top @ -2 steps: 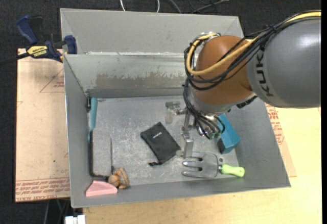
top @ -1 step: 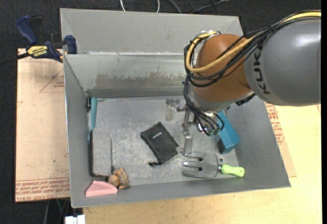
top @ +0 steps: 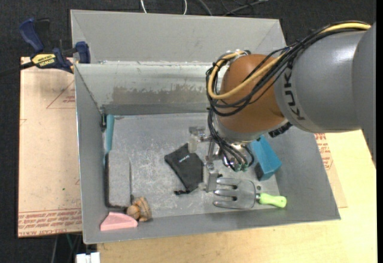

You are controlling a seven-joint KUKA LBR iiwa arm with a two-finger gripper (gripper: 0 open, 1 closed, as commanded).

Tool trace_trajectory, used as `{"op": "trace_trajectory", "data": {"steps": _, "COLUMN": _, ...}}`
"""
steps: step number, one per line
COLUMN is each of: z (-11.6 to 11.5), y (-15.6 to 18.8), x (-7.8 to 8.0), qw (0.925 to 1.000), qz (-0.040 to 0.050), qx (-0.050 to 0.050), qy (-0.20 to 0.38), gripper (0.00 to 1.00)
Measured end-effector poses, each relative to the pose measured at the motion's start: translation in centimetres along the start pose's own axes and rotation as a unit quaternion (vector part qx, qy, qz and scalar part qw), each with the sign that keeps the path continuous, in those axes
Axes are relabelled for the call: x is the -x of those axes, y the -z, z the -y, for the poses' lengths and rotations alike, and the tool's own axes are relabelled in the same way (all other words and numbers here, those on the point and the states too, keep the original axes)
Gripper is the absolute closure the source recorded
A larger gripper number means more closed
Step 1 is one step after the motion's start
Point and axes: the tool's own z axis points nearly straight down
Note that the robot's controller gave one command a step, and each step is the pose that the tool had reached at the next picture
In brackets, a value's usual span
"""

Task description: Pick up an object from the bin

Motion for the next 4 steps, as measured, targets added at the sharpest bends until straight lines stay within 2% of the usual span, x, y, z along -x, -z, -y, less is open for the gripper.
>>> {"op": "trace_trajectory", "data": {"steps": 1, "z": 1.2, "y": -5.9, "x": 0.4, "qw": 1.0000, "qz": 0.0009, "qx": 0.000, "qy": -0.003, "gripper": 0.00}}
{"op": "trace_trajectory", "data": {"steps": 2, "z": 2.2, "y": -6.2, "x": -1.2, "qw": 0.9926, "qz": 0.0058, "qx": 0.002, "qy": -0.121, "gripper": 1.00}}
{"op": "trace_trajectory", "data": {"steps": 3, "z": 2.2, "y": -6.2, "x": -1.2, "qw": 0.9926, "qz": 0.0058, "qx": 0.002, "qy": -0.121, "gripper": 1.00}}
{"op": "trace_trajectory", "data": {"steps": 4, "z": 1.2, "y": -6.2, "x": -2.5, "qw": 0.9997, "qz": 0.0094, "qx": 0.001, "qy": -0.022, "gripper": 1.00}}
